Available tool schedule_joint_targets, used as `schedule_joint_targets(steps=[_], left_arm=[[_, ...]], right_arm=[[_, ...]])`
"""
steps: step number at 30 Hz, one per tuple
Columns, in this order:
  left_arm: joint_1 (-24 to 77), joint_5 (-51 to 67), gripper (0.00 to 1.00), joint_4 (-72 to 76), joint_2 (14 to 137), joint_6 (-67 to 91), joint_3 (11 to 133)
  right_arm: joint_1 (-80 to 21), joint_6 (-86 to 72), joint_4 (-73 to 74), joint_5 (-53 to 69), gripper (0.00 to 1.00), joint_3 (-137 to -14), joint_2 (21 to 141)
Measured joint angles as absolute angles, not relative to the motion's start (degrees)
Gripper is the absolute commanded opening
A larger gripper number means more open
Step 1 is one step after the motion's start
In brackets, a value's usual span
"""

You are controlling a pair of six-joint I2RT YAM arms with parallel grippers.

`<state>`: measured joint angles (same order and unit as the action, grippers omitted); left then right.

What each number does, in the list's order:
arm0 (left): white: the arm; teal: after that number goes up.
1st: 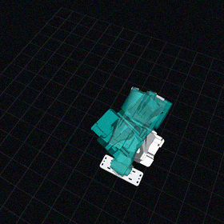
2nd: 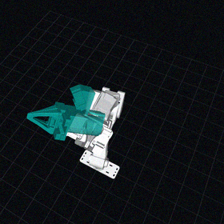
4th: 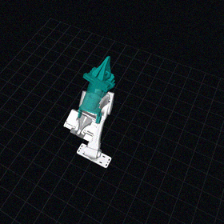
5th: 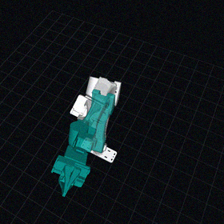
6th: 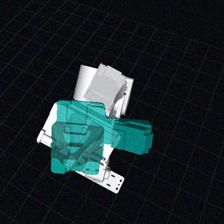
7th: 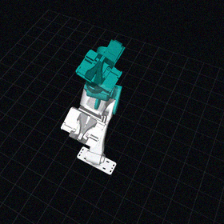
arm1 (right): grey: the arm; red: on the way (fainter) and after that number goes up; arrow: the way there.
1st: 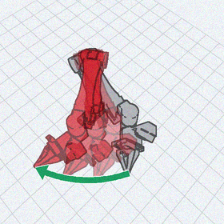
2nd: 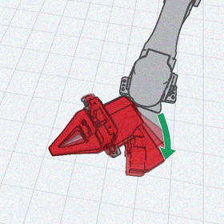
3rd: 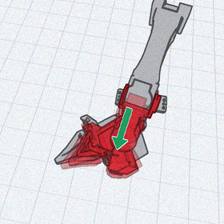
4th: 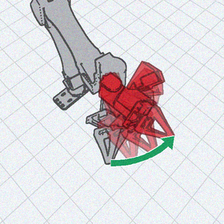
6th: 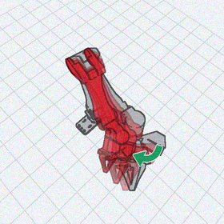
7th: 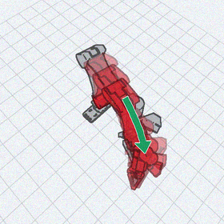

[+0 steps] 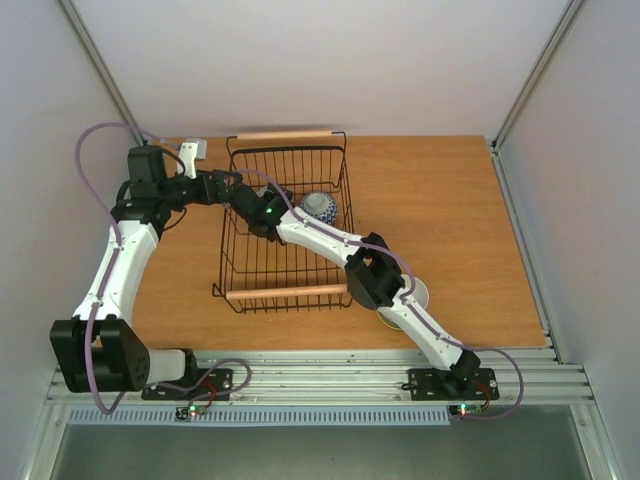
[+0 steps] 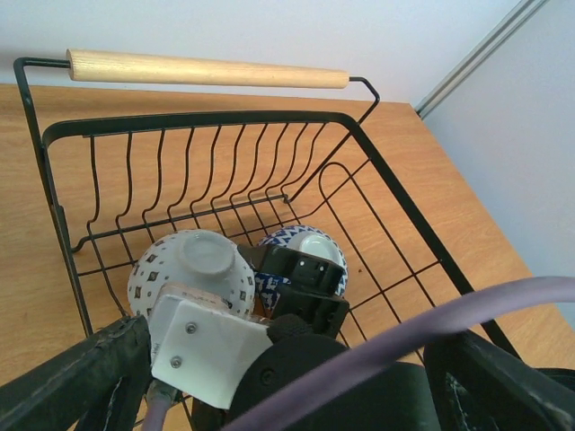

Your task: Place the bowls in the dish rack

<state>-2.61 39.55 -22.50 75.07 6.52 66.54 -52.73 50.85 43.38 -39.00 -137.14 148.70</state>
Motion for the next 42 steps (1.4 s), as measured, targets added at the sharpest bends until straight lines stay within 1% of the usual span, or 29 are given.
schedule_joint_targets(steps=[12, 16, 21, 23, 27, 34, 36, 38, 39, 40, 42], left_arm=[[-2.81, 40.27, 0.84, -21.71, 75.07, 6.57, 67.51], [-2.81, 40.27, 0.84, -22.04, 75.07, 6.57, 67.51], [-2.50, 41.19, 0.84, -22.11, 75.02, 5.85, 67.51], [-2.13, 42.26, 0.84, -21.98, 74.76, 5.69, 67.51], [-0.23, 44.91, 0.84, -20.56, 74.04, 5.69, 67.83], [-3.14, 41.21, 0.84, -21.34, 74.72, 5.91, 67.81], [-3.14, 41.08, 0.84, -21.43, 74.72, 5.96, 67.81], [-3.07, 41.06, 0.84, -21.47, 74.72, 5.98, 67.81], [-3.03, 41.06, 0.84, -21.50, 74.72, 5.98, 67.81], [-3.03, 41.06, 0.84, -21.52, 74.74, 5.98, 67.81], [-3.03, 41.08, 0.84, -21.61, 74.76, 6.00, 67.81]], right_arm=[[-52.95, 45.41, 50.37, -25.36, 0.99, -136.05, 143.26], [-52.93, 43.51, 50.61, -22.41, 0.99, -132.60, 139.98], [-51.59, 38.85, 48.69, -18.26, 0.99, -123.31, 129.97], [-50.26, 36.56, 47.66, -16.56, 0.97, -119.70, 125.36], [-46.15, 32.27, 45.34, -12.53, 0.94, -111.33, 116.75], [-35.11, 22.57, 41.45, -9.87, 0.93, -97.78, 97.91], [-33.58, 20.82, 40.91, -10.13, 0.92, -94.70, 93.49], [-33.19, 19.14, 40.99, -10.76, 0.89, -91.90, 89.76], [-32.99, 18.06, 41.12, -10.96, 0.86, -90.52, 88.14], [-32.77, 17.17, 41.41, -11.18, 0.81, -89.25, 86.85], [-32.14, 14.87, 42.13, -11.42, 0.64, -86.39, 84.33]])
